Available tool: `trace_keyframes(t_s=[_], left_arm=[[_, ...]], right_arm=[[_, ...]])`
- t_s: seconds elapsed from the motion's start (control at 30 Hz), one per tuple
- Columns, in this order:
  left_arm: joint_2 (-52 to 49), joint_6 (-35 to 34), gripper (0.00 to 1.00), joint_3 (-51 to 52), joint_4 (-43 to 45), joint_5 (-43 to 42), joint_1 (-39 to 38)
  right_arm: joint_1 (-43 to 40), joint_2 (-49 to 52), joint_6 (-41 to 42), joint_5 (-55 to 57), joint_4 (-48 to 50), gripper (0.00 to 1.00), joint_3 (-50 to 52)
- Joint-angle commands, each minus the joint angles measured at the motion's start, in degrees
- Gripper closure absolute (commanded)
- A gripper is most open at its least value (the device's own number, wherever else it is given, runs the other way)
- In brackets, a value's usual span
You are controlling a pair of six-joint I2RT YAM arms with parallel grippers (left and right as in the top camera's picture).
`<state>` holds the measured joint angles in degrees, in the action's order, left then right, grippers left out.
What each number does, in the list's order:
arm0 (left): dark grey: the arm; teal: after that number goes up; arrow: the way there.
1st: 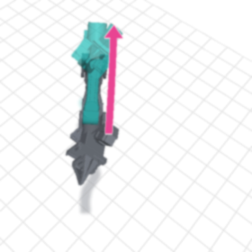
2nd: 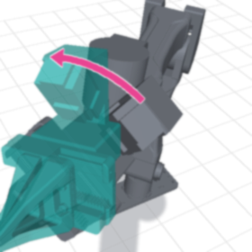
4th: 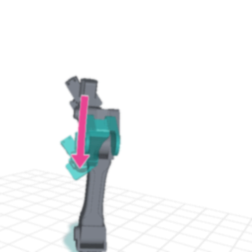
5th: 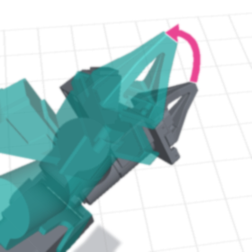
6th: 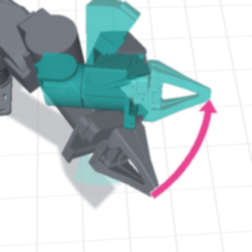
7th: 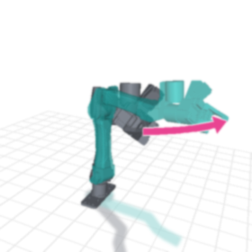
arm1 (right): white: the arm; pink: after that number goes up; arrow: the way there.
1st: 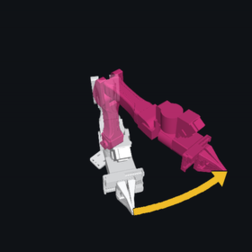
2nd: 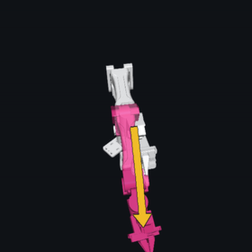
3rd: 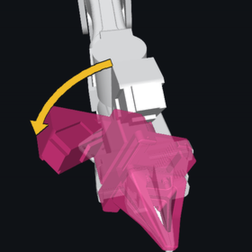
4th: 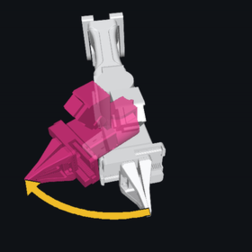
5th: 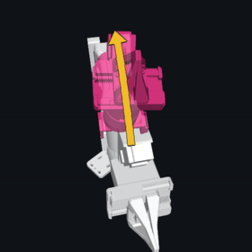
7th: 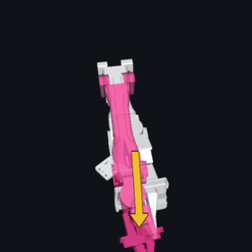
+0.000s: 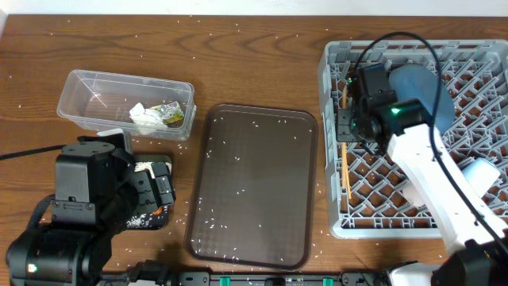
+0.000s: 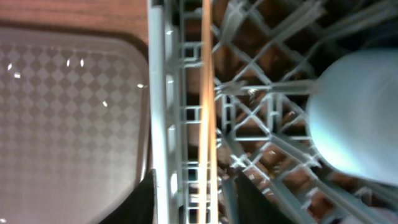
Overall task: Sort waste into correct bins and load items into the dishwasher rack
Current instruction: 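Grasp the second chopstick and insert it upright in the rack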
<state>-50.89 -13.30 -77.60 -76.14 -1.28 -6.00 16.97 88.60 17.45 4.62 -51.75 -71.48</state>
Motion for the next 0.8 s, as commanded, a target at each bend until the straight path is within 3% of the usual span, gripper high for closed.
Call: trace_keyframes(t_s=[0.0,0.47,0.5,0.53,0.77], left_arm=[[0.04,-0.11,0.02,-1.11,-0.13,0.50,0.37],[0.04,-0.13,0.02,-1.11,-0.13,0.50,0.37],[0.04,-0.11,0.02,-1.11,-0.13,0.50,0.37],[0.04,-0.11,0.02,-1.11,-0.13,0.50,0.37],[0.04,-0.11,0.02,-1.11,-0.13,0.50,0.37]], right_arm=[[0.11,0.20,0.50,-1.95,0.63,0.50,0.33],[2.14,-17.11,-5.97,-14.91,0.24,0.40,0.17],[2.36,-18.27,-5.92,-15.10,-0.26,0.34,0.17],[2.75,-20.24,-5.88,-15.67,-1.20,0.03,0.17],[3.74,-27.43,-5.27,-23.74,-3.93,0.01,0.17]])
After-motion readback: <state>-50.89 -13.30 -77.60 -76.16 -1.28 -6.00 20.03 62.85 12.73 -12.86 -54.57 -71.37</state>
